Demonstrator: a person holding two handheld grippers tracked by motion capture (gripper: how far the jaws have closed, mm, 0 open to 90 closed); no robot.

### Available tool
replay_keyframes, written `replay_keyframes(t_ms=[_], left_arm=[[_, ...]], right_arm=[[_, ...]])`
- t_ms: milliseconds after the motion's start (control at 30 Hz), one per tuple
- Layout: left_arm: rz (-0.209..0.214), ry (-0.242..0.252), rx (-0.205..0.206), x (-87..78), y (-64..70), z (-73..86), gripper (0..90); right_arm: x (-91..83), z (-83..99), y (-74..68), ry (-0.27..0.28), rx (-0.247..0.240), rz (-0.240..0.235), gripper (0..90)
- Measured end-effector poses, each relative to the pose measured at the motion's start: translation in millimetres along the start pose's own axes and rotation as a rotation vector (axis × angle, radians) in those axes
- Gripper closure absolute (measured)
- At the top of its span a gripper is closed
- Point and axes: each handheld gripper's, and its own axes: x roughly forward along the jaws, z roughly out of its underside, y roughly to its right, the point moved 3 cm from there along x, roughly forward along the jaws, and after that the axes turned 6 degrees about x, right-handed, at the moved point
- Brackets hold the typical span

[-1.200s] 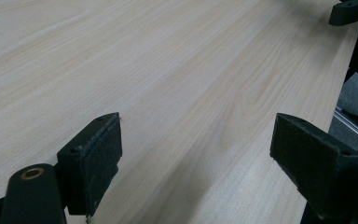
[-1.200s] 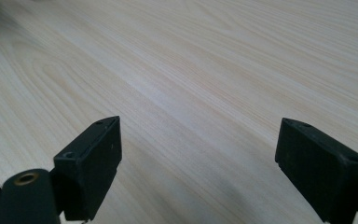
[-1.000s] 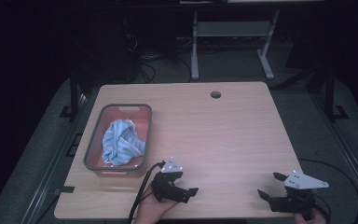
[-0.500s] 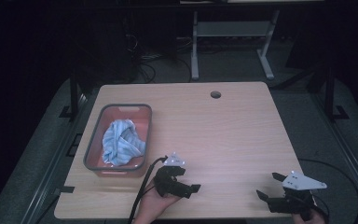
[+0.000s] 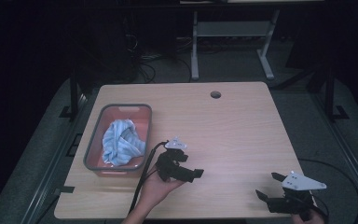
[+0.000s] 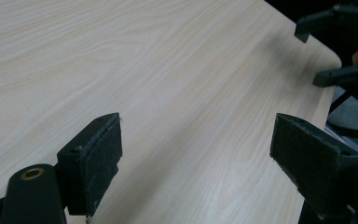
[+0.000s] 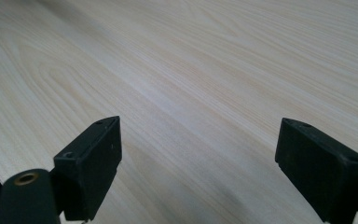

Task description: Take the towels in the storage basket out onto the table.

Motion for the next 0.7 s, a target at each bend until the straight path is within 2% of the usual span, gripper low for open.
replay_keyframes(t_ms=[100, 233, 433, 567, 633, 700], left_arm=[[-0.012, -0.021, 0.007, -3.7, -6.7, -12.4, 16.4], [-0.023, -0.025, 0.006, -10.9, -14.0, -23.6, 16.3], [-0.086, -0.056, 0.021, -26.2, -26.2, -41.2, 16.7], [-0.107, -0.066, 0.035, -31.9, -30.4, -44.4, 18.4], [-0.137, -0.091, 0.046, -36.1, -33.3, -47.2, 18.3], [-0.139, -0.102, 0.049, -39.6, -35.9, -50.0, 18.3]], right_arm=[[0.2, -0.2, -0.3, -0.004, -0.001, -0.002, 13.9], [-0.7, -0.1, -0.5, -0.002, -0.002, -0.002, 13.9], [-1.8, 0.4, 0.5, 0.001, -0.002, -0.001, 13.9], [-2.1, 0.3, -0.8, -0.003, -0.001, -0.004, 13.9], [-1.8, 0.4, -0.9, -0.003, -0.005, -0.003, 13.9], [-1.0, 0.5, -1.3, -0.003, -0.003, -0.005, 13.9]])
